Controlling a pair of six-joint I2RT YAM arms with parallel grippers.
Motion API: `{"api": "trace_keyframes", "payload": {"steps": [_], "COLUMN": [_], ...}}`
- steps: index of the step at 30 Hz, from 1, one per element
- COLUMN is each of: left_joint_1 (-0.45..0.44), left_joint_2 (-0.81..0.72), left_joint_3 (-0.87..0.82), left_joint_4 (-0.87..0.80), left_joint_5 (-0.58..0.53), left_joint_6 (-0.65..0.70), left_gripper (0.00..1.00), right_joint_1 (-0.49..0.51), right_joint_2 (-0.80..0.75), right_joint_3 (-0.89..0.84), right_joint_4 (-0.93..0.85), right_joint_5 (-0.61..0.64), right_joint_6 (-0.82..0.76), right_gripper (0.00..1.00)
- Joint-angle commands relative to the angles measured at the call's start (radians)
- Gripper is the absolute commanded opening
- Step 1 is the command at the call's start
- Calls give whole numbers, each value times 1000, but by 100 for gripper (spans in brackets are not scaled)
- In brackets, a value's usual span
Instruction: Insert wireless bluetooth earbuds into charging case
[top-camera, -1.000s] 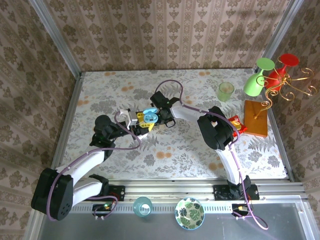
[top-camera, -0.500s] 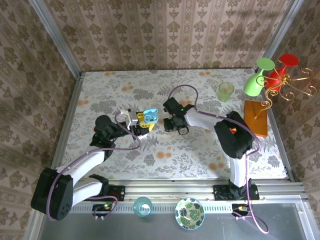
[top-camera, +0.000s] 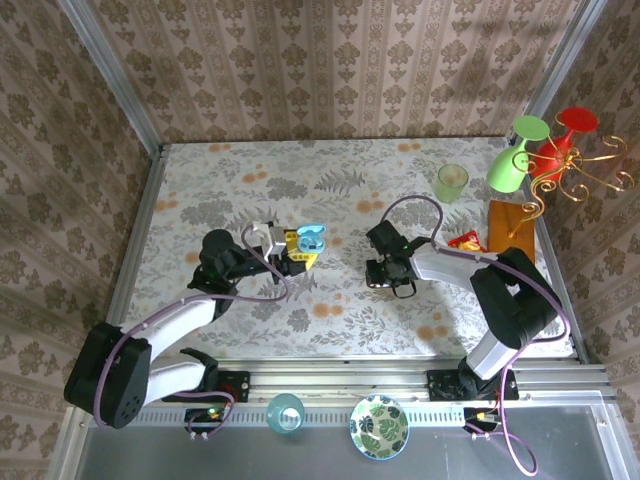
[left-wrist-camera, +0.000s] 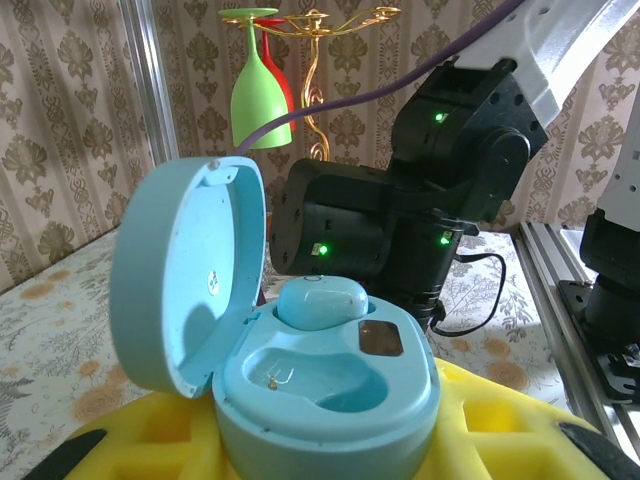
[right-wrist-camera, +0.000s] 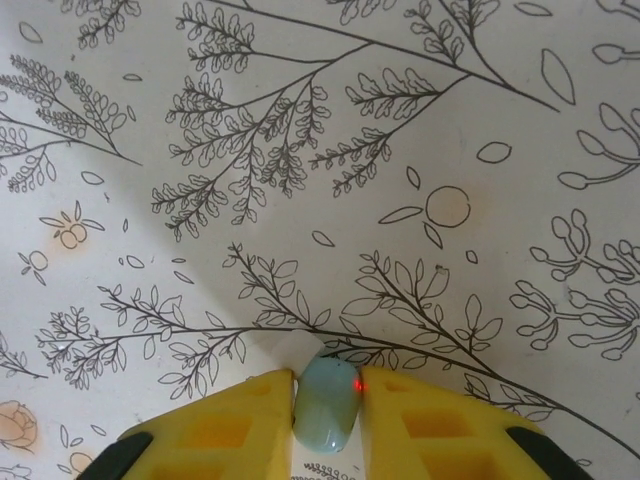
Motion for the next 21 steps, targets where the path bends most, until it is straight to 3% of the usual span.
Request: {"api": "trace_keyframes", "payload": {"steps": [1,7,14,21], "left_joint_1": [-8,-6,-7,-6], "left_joint_2": [0,-22,-16,-25], "left_joint_3": [44,40,40,42], "left_joint_4": [40,11,9,9], "left_joint_5": [24,13,10,12], "left_joint_6": [7,22,24,25], "left_gripper": [23,23,23,23], "right_joint_1": [3,4,43,86], "right_joint_2": [-18,-53,-88,-141], "right_joint_3": [-28,-51,-66,-35], "right_joint_4": [26,68,128,38], "right_joint_5": [-40,-98,-166,-77], "right_joint_6": [52,105,176,136], "right_gripper": [29,40,42,45]}}
